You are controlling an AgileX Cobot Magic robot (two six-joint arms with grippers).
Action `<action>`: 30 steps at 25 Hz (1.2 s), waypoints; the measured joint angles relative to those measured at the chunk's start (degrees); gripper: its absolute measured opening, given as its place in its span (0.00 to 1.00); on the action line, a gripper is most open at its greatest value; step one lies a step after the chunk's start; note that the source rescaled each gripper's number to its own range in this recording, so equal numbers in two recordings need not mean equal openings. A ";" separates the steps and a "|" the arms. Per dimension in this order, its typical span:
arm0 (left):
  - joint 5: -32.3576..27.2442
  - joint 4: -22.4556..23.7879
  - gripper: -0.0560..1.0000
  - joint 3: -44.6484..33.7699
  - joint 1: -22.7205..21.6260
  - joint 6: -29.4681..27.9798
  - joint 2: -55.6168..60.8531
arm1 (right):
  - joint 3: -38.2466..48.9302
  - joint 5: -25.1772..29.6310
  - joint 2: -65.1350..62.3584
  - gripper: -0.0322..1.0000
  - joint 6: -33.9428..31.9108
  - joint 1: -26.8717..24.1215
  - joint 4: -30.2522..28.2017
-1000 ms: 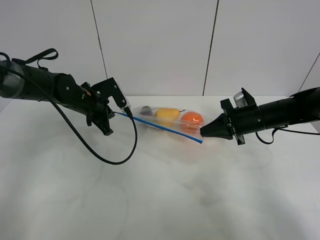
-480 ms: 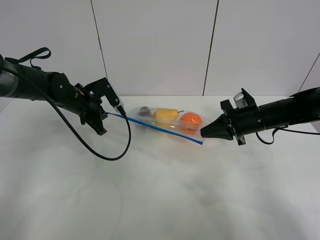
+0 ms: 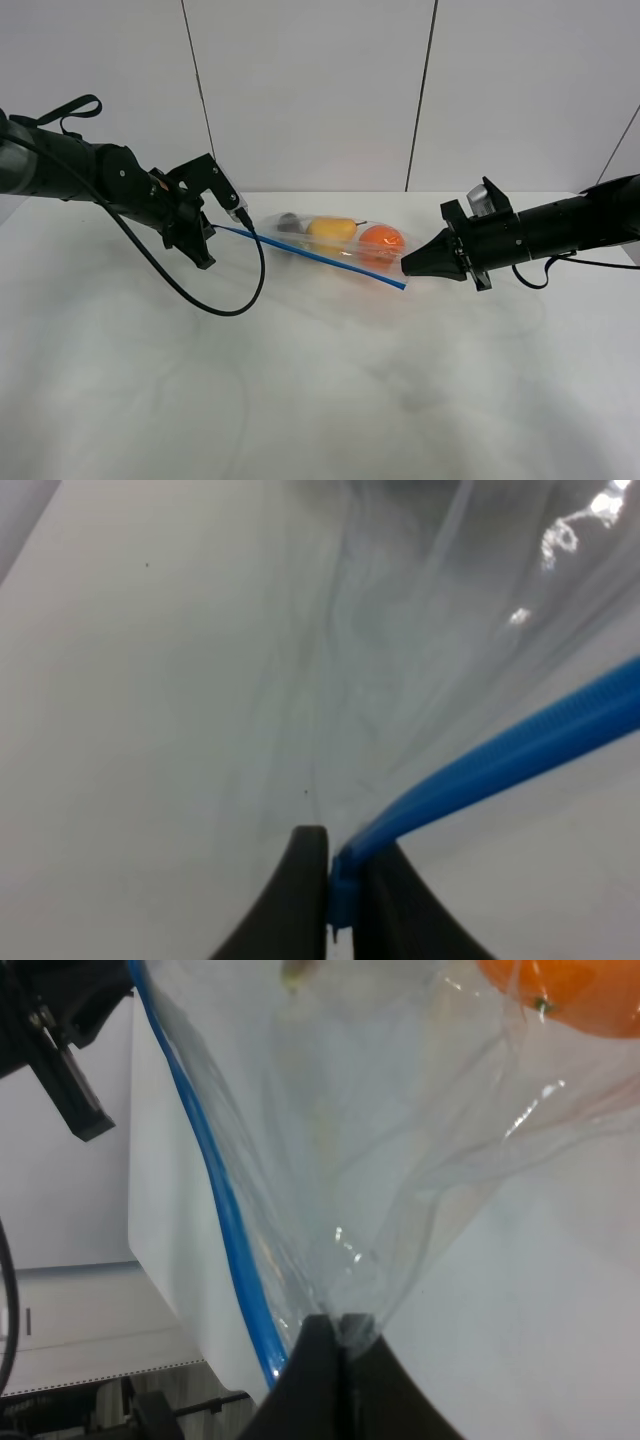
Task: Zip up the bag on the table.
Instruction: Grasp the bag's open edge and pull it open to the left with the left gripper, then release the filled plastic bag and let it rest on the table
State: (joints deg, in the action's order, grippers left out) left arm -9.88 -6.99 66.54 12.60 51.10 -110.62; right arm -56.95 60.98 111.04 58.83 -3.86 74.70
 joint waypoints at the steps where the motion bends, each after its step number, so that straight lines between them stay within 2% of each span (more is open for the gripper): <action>1: 0.00 0.00 0.06 0.00 0.00 -0.57 0.00 | 0.00 0.00 0.00 0.03 0.00 0.00 -0.12; 3: 0.00 0.00 0.13 0.00 0.00 -1.42 0.00 | 0.00 0.00 0.00 0.03 0.00 0.00 -0.37; 9: 0.05 0.97 0.54 0.00 -2.33 -4.83 0.05 | 0.00 -0.93 0.00 0.03 0.00 -0.63 -2.77; 15: -0.42 0.97 0.79 0.00 -6.70 -13.09 1.08 | 0.00 -0.93 0.00 0.03 0.00 -0.63 -3.28; 18: -1.92 0.97 0.93 0.00 -9.99 -19.87 1.45 | 0.00 -0.93 0.00 0.03 0.00 -0.63 -3.66; 21: -3.48 0.97 0.98 0.00 -13.55 -27.29 1.70 | 0.00 -0.93 0.00 0.03 0.00 -0.63 -4.08; 24: -5.17 1.02 0.99 0.00 -17.17 -31.75 2.22 | 0.00 -0.93 0.00 0.03 0.00 -0.63 -4.14; 30: -9.56 1.04 1.00 0.00 -22.32 -33.48 2.83 | 0.00 -0.93 0.00 0.03 0.00 -0.63 -4.37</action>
State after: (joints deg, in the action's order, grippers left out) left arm -19.44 -5.96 66.54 -9.72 17.63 -107.79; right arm -56.95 60.05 111.04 58.83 -4.49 70.33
